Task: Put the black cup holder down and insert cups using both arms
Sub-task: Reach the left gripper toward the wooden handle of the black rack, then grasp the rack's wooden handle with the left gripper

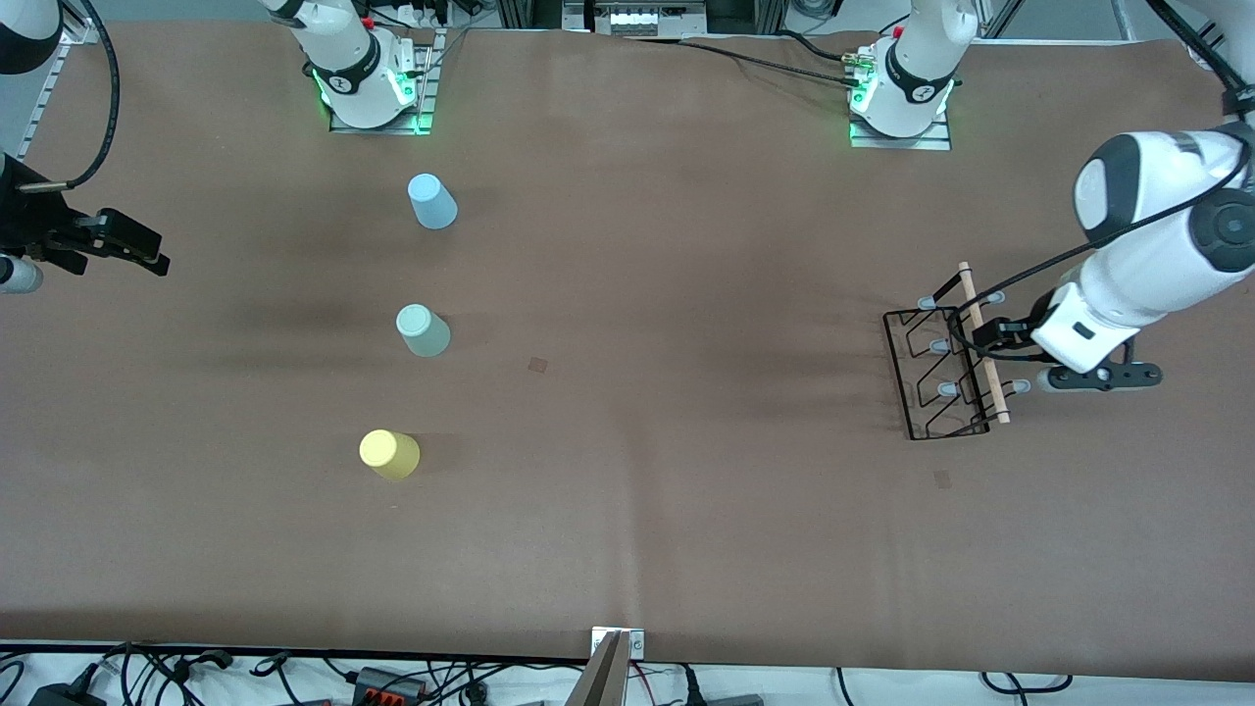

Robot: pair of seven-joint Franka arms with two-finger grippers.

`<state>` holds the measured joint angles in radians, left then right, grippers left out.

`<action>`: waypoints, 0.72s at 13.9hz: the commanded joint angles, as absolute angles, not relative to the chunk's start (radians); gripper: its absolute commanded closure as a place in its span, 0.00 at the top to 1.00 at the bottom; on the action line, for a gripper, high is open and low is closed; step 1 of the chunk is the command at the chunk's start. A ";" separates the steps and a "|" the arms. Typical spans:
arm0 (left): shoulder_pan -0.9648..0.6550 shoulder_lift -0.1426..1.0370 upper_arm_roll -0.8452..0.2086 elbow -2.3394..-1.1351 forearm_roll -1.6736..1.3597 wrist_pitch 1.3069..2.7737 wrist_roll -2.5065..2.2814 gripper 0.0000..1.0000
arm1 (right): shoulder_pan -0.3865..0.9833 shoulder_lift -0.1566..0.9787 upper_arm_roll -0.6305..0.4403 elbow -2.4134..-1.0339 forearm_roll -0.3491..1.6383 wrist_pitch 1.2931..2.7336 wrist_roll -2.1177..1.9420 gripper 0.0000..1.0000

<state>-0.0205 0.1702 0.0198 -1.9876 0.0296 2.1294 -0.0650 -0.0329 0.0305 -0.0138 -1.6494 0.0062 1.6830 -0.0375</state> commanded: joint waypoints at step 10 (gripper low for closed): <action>-0.017 0.081 -0.002 -2.200 0.041 2.264 -0.060 0.38 | -0.035 0.029 -0.014 -1.655 0.017 1.701 -0.034 1.00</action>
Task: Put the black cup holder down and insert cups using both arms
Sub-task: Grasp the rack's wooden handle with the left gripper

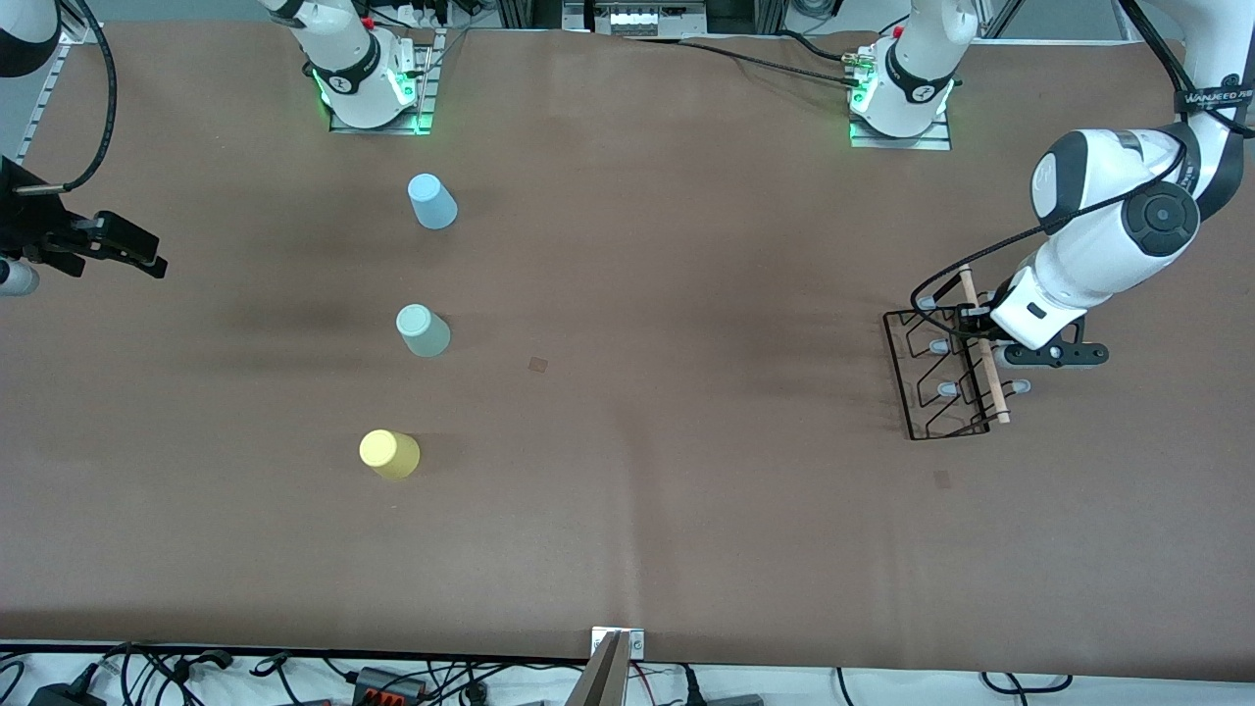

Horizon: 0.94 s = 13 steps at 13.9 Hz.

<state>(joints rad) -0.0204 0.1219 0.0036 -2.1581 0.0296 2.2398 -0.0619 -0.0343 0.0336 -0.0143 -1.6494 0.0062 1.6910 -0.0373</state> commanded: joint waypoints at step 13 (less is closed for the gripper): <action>-0.023 0.103 -0.243 -1.970 0.023 2.009 -0.282 0.01 | 0.104 0.063 -0.003 -1.762 0.018 1.793 0.151 1.00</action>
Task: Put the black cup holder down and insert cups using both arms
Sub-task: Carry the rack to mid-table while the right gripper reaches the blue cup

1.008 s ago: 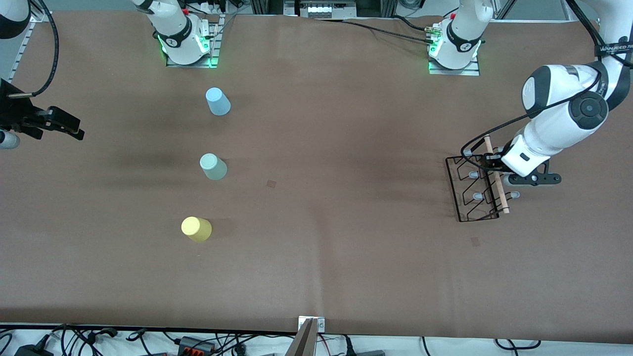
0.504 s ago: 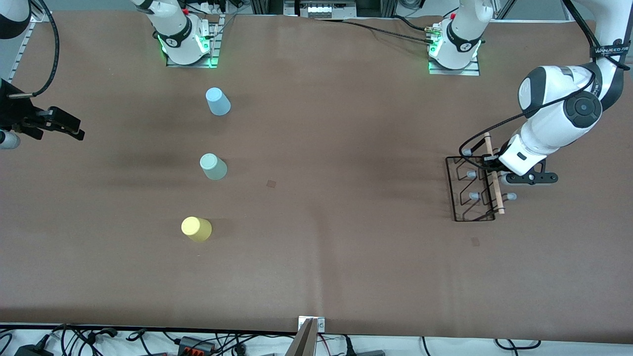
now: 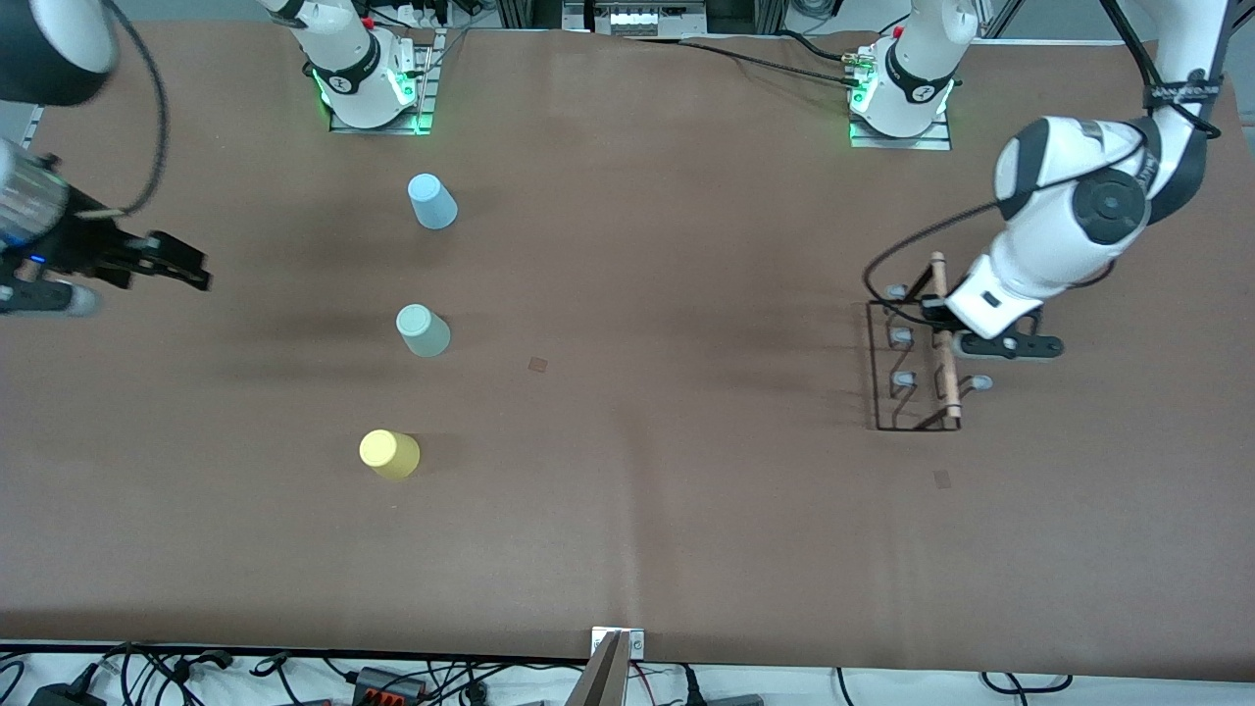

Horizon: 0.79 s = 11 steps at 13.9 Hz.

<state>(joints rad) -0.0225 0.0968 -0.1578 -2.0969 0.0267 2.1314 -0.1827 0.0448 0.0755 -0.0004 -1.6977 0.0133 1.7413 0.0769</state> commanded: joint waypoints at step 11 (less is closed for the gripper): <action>-0.245 0.465 -0.523 -1.485 0.044 1.937 -0.799 0.01 | 0.273 0.328 -0.003 -1.844 0.018 1.983 0.270 1.00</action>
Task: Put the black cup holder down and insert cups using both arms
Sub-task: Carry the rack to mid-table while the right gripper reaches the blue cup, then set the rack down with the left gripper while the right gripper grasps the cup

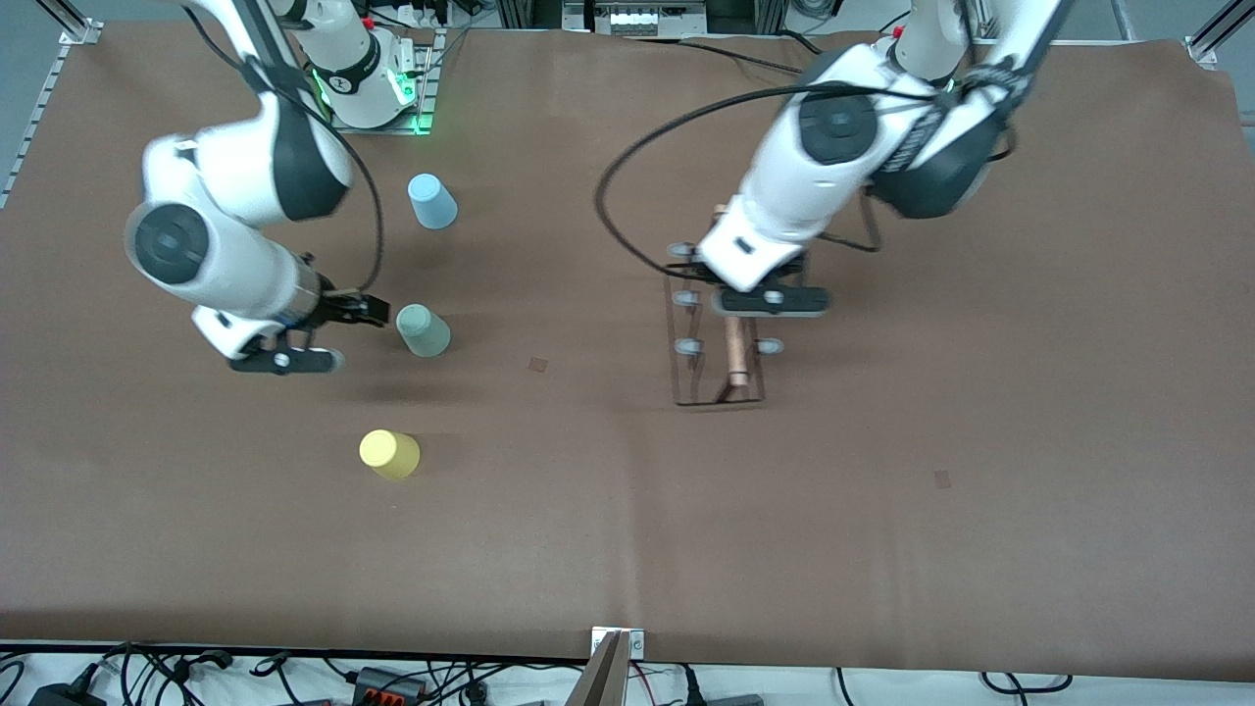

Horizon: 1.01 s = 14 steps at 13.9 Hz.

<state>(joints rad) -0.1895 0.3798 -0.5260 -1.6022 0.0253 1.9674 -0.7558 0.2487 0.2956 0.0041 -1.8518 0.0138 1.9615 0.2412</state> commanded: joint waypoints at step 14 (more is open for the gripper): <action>-0.370 0.666 -0.523 -1.416 0.179 2.103 -0.899 0.01 | 0.339 0.448 0.003 -1.893 0.038 2.037 0.275 1.00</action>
